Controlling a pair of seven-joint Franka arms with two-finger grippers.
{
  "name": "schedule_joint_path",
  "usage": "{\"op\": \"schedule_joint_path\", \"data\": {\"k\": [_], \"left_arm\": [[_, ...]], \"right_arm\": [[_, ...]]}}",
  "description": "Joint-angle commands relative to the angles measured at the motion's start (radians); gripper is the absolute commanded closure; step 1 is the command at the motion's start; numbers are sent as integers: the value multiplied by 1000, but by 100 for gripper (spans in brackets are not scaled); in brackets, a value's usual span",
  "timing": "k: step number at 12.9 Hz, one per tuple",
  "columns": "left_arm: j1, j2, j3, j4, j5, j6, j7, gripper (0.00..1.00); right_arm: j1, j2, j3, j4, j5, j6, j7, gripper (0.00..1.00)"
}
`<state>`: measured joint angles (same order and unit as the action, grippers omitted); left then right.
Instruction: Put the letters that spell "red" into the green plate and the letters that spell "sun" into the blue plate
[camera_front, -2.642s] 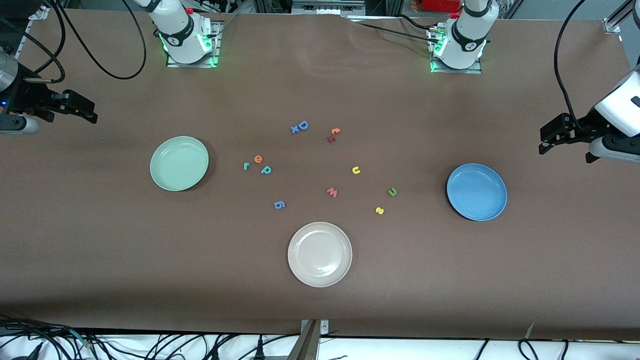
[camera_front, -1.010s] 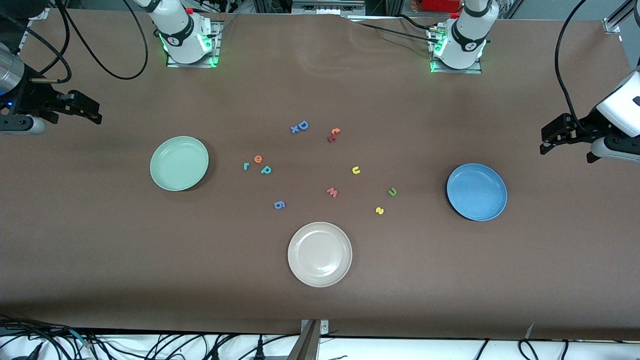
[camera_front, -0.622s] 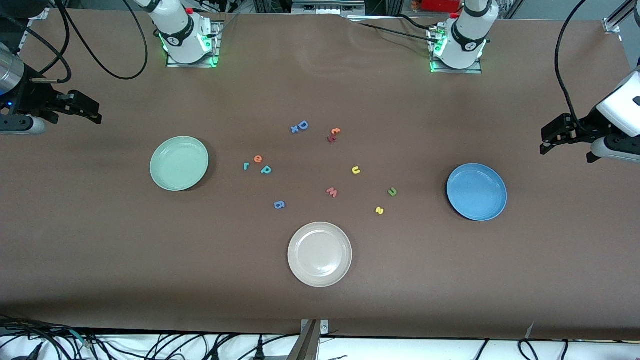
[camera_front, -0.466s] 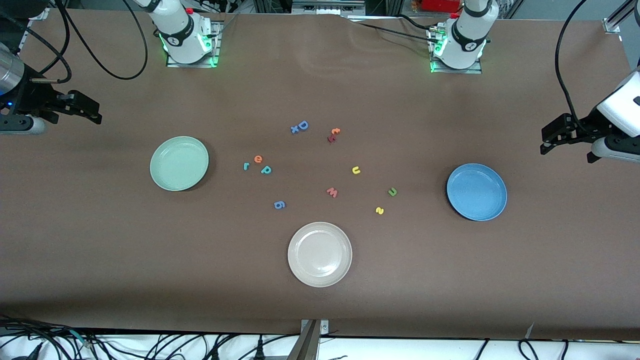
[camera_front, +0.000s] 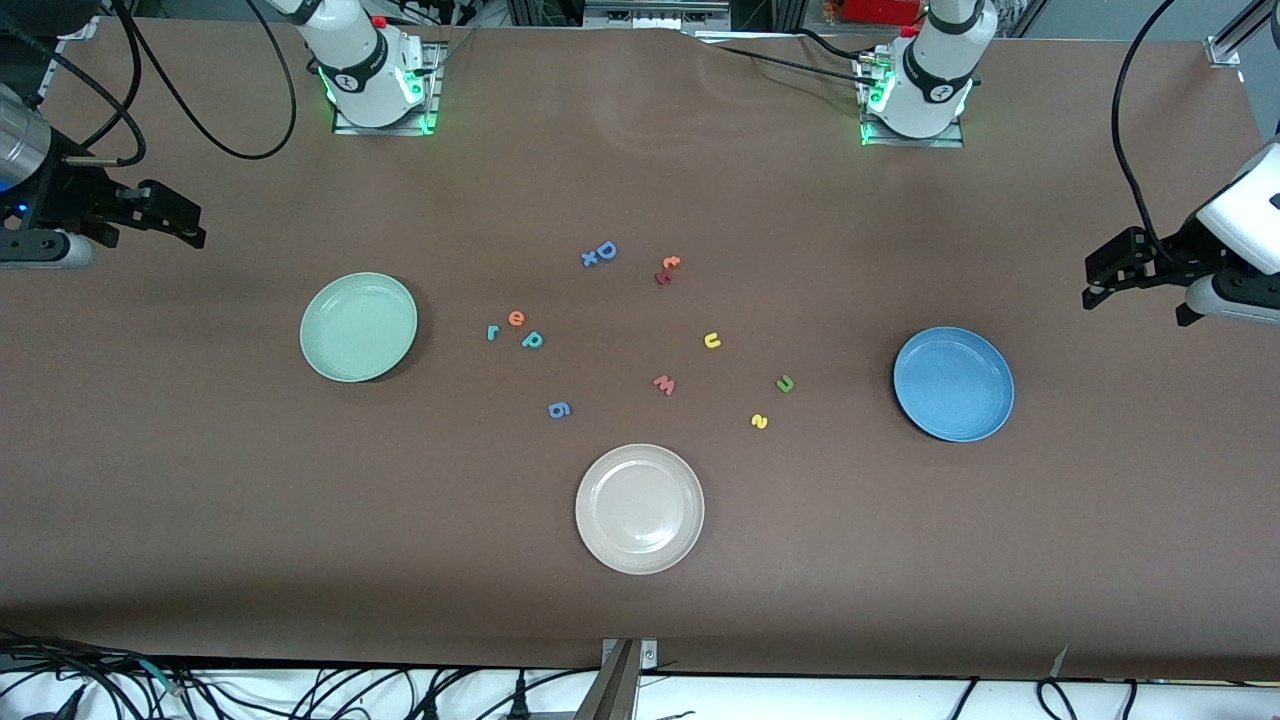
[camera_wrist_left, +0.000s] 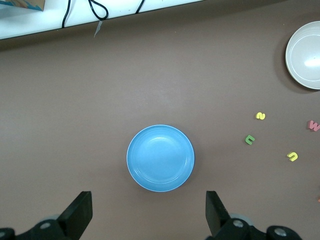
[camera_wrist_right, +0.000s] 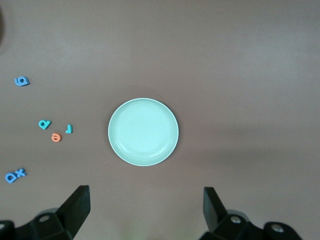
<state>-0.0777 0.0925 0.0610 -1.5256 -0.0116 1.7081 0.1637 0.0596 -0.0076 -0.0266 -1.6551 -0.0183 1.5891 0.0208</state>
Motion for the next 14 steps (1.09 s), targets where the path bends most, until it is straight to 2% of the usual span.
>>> {"op": "schedule_joint_path", "data": {"k": [1, 6, 8, 14], "left_arm": [[9, 10, -1, 30, -28, -21, 7, 0], [6, 9, -4, 32, -28, -21, -36, 0], [6, 6, -6, 38, -27, -21, -78, 0], [7, 6, -4, 38, -25, -27, -78, 0]], "right_arm": [[8, 0, -3, 9, -17, -8, 5, 0], [9, -2, 0, 9, -28, -6, 5, 0], [34, 0, 0, 9, -54, 2, 14, 0], [72, 29, 0, 3, -58, -11, 62, 0]]}}
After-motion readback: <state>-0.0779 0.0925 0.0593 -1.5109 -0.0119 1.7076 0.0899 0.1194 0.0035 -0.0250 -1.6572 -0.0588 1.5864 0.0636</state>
